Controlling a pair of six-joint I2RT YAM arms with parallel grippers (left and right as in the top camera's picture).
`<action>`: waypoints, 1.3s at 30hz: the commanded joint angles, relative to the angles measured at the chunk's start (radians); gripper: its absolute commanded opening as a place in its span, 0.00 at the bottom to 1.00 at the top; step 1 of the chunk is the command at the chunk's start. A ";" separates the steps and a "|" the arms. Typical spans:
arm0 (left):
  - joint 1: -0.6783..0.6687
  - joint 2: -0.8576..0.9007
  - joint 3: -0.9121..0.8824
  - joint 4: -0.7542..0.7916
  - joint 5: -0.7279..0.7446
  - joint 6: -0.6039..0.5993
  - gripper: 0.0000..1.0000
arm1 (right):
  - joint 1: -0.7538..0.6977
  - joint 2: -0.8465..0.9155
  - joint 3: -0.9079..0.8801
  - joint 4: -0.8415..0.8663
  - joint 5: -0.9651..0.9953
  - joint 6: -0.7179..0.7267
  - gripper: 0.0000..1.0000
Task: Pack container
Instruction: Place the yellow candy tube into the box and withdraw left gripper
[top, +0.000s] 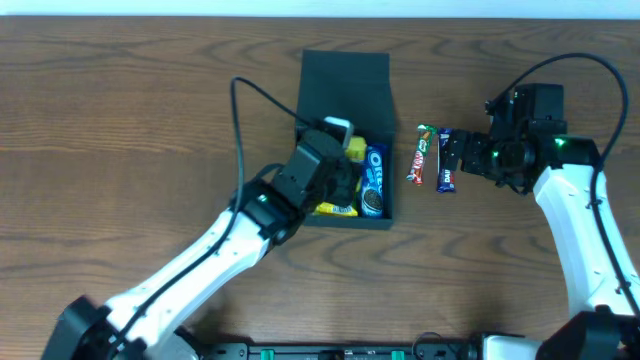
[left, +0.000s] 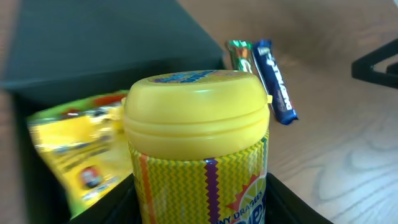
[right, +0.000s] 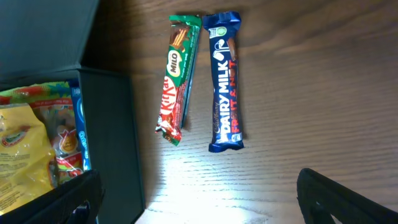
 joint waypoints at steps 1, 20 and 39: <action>-0.012 0.070 0.054 0.009 0.093 -0.016 0.06 | -0.010 -0.003 0.003 -0.013 -0.005 -0.014 0.99; -0.021 0.265 0.249 -0.273 -0.066 -0.030 0.22 | -0.010 -0.003 0.003 -0.033 -0.005 -0.014 0.99; 0.190 0.006 0.332 -0.415 -0.055 0.002 0.95 | 0.015 0.175 -0.001 0.035 0.001 -0.045 0.68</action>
